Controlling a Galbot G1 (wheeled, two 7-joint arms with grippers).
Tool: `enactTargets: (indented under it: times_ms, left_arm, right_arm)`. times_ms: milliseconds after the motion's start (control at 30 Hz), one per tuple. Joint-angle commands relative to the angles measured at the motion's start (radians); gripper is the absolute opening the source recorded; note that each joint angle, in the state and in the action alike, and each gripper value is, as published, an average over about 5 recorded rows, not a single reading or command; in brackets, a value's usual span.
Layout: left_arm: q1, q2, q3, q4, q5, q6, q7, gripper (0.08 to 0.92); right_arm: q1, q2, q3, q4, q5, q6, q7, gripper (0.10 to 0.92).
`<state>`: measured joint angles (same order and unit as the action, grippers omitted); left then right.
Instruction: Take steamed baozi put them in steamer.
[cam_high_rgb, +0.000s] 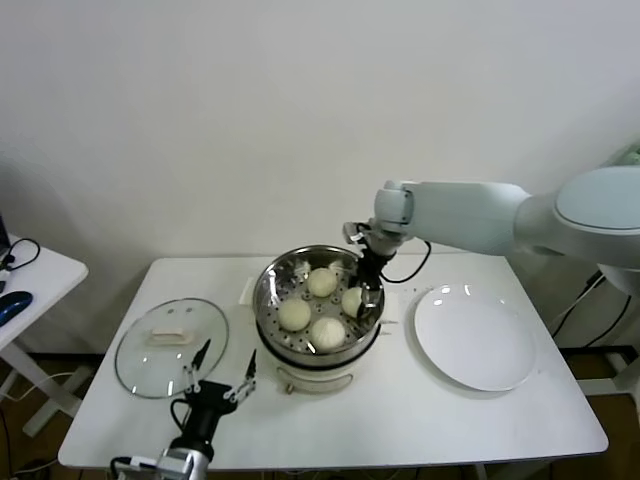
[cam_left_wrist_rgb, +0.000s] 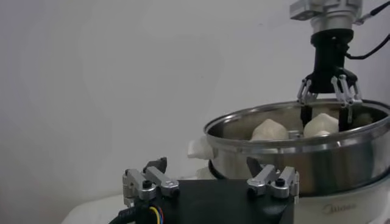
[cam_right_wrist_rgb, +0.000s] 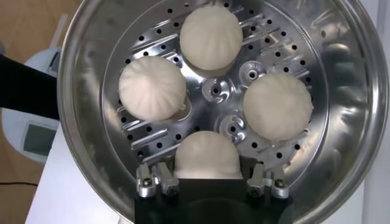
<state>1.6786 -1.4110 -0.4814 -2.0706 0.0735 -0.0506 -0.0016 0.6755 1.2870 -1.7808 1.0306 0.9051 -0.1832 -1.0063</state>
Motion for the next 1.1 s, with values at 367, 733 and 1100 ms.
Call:
enactTargets:
  times_ms: [367,733,1100]
  left_arm:
    - [0.016,-0.005,0.013,-0.006,0.010,-0.004,-0.002,0.823]
    - [0.017,-0.002,-0.024,-0.027,-0.009,0.003,-0.002,0.823]
    - [-0.013,0.014,-0.065,-0.023,-0.036,0.007,0.002,0.823]
  right_arm:
    - [0.024,-0.020,0.064,0.008,-0.005,0.004,0.000,0.822]
    - [0.068,-0.219,0.303,0.154,-0.103,0.019,0.133,0.823]
    - [-0.211,-0.543,0.661,0.450,-0.290,-0.044,0.412,0.823]
